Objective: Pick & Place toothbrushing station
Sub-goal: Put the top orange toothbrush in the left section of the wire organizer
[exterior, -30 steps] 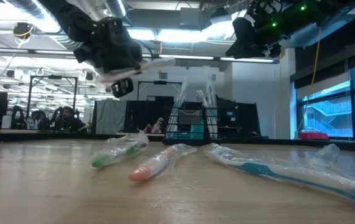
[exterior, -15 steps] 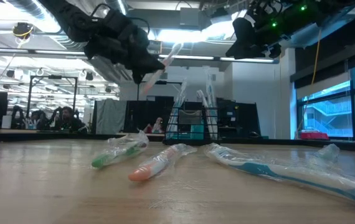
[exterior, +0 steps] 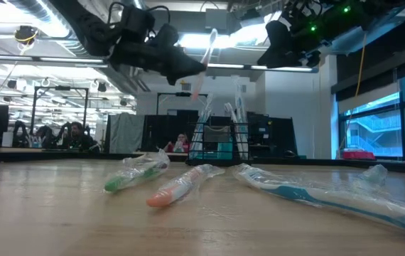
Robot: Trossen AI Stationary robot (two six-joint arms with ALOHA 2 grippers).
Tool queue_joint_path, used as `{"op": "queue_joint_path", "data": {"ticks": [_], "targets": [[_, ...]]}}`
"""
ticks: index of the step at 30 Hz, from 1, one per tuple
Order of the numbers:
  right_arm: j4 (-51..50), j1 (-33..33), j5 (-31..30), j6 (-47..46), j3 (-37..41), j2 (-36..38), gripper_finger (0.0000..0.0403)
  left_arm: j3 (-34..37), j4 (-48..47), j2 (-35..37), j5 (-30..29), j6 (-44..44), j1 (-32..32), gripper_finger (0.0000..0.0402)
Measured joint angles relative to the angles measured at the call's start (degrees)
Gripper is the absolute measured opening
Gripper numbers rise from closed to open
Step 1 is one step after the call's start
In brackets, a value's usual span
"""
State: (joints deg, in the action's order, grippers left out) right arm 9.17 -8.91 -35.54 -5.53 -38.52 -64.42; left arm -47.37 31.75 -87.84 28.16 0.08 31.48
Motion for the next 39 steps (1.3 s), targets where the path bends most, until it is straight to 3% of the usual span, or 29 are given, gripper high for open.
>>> {"op": "queue_joint_path", "data": {"ticks": [4, 13, 21, 29, 39], "targets": [[-0.2, 0.0, 2.2, 0.0, 0.0, 0.0, 0.0192, 1.3, 8.4, -2.0, -1.0, 0.4, 0.1, 0.0022], [-0.3, 0.0, 2.1, 0.0, 0.0, 0.0, 0.0192, 9.2, 28.3, -4.3, -9.3, 0.6, 0.1, 0.0022], [-0.2, 0.0, 2.1, 0.0, 0.0, 0.0, 0.0191, 9.8, 30.3, -8.6, -16.7, 0.6, 0.1, 0.0022], [0.2, 0.0, 1.9, 0.0, 0.0, 0.0, 0.0191, 9.8, 38.1, -14.0, -17.2, 1.6, 0.1, 0.0022], [0.1, 0.0, 2.0, 0.0, 0.0, 0.0, 0.0191, 9.8, 38.3, -16.9, -19.8, 2.4, 0.1, 0.0022]]}}
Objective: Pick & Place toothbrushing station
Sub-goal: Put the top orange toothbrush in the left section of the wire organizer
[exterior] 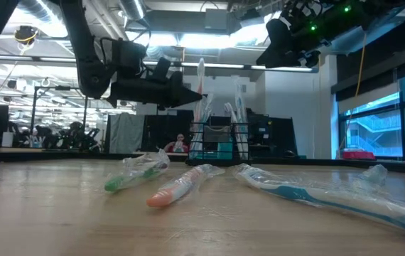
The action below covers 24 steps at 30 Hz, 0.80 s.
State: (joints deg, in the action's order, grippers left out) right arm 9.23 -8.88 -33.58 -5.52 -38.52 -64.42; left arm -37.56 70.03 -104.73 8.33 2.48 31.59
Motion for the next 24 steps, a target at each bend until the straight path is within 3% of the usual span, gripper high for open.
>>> {"op": "queue_joint_path", "data": {"ticks": [16, 24], "targets": [[0.1, 0.0, 0.0, 0.0, 0.0, 0.0, 0.0191, 0.0, -2.6, -2.8, 0.0, 3.2, -0.1, 0.0022], [0.1, 0.0, 0.0, 0.0, 0.0, 0.0, 0.0191, 0.0, -6.4, -2.8, -4.9, 8.9, -1.3, 0.0023]]}}
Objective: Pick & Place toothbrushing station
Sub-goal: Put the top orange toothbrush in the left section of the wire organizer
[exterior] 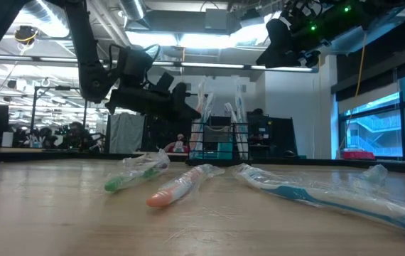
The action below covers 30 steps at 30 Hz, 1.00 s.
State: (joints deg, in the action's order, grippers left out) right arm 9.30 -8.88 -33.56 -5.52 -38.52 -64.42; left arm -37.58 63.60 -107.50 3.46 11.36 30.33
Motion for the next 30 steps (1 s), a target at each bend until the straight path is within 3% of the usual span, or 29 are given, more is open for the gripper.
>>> {"op": "queue_joint_path", "data": {"ticks": [8, 15, 30], "targets": [[0.0, 0.0, 0.0, 0.0, 0.0, 0.0, 0.0191, 0.0, -1.1, 0.0, -0.1, 2.0, -0.6, 0.0042], [0.0, 0.0, 0.0, 0.0, 0.0, 0.0, 0.0191, 0.0, -1.0, 0.0, -3.6, 2.0, -1.8, 0.0071], [-0.1, 0.0, 0.1, 0.0, 0.0, 0.0, 0.0191, 0.0, -0.9, 0.0, -3.5, -0.6, -3.0, 0.0168]]}}
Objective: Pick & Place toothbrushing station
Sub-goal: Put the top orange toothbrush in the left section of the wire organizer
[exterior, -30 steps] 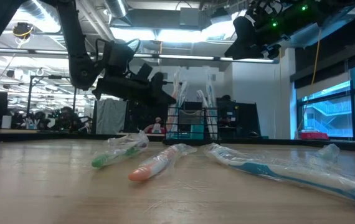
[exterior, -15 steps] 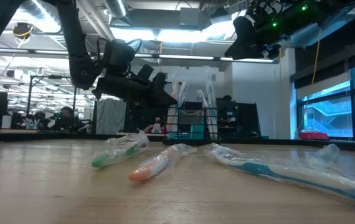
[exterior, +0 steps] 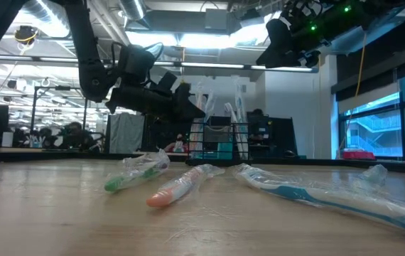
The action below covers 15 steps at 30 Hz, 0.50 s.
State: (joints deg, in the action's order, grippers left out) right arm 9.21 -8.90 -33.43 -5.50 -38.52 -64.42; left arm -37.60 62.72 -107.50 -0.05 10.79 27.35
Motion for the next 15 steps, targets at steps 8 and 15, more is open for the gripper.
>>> {"op": "queue_joint_path", "data": {"ticks": [8, 15], "targets": [[0.0, 0.0, 0.0, 0.0, 0.0, 0.0, 0.0192, 0.0, 0.0, 0.0, 0.1, 0.0, 0.0, 0.0192], [-0.3, 0.0, 0.0, 0.1, 0.0, 0.0, 0.0192, 0.0, -0.1, 2.6, 0.8, -0.1, 0.1, 0.0194]]}}
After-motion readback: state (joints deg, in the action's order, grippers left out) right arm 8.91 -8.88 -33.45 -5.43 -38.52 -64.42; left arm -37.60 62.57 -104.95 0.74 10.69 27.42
